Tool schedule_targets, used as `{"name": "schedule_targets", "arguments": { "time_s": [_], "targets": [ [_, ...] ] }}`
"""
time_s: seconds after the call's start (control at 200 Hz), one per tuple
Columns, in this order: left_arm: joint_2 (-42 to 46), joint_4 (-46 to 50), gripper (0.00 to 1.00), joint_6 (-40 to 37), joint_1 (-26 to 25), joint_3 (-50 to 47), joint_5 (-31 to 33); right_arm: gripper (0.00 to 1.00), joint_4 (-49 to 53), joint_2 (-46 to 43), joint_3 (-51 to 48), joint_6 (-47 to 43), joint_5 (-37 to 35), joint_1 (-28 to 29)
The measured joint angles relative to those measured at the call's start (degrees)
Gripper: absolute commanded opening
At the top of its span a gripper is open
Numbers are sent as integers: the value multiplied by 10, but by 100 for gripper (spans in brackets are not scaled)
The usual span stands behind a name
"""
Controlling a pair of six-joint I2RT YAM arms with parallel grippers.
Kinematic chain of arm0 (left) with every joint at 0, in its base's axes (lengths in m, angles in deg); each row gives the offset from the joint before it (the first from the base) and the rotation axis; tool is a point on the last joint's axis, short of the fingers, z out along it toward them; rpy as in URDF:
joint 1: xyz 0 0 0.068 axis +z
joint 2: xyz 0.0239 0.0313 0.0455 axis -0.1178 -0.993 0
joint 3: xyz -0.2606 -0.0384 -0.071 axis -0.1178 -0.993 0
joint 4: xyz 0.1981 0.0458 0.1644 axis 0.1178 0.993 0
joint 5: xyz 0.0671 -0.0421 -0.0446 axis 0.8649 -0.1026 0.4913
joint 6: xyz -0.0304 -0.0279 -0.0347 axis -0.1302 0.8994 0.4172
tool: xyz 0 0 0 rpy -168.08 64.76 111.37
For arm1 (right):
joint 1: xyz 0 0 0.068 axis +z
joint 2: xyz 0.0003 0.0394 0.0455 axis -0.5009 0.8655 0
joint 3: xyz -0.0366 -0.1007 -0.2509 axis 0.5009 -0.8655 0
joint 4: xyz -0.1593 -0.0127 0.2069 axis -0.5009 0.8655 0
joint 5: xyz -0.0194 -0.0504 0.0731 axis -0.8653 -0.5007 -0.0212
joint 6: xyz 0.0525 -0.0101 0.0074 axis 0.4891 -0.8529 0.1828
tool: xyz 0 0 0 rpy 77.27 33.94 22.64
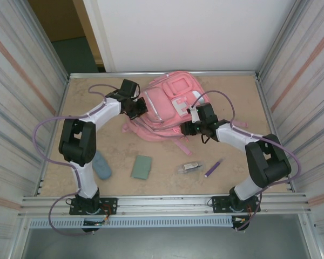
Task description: Pack the student bag
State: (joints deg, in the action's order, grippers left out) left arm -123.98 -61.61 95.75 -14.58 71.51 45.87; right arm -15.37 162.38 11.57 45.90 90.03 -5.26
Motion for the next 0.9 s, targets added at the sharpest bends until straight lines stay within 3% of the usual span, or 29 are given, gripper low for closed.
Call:
{"name": "schedule_targets", "arguments": {
  "time_s": [0.271, 0.371, 0.536, 0.691, 0.902],
  "targets": [
    [25, 1, 0, 24, -7, 15, -25, 47, 26, 42, 38, 16, 14, 18],
    [25, 2, 0, 30, -10, 21, -28, 41, 29, 50, 47, 20, 10, 26],
    [26, 3, 0, 39, -13, 23, -36, 33, 31, 50, 47, 30, -36, 35],
    [30, 3, 0, 43, -13, 23, -42, 33, 31, 50, 47, 30, -87, 38],
    [40, 2, 0, 52, -14, 26, -56, 27, 32, 50, 47, 28, -108, 42]
  ]
}}
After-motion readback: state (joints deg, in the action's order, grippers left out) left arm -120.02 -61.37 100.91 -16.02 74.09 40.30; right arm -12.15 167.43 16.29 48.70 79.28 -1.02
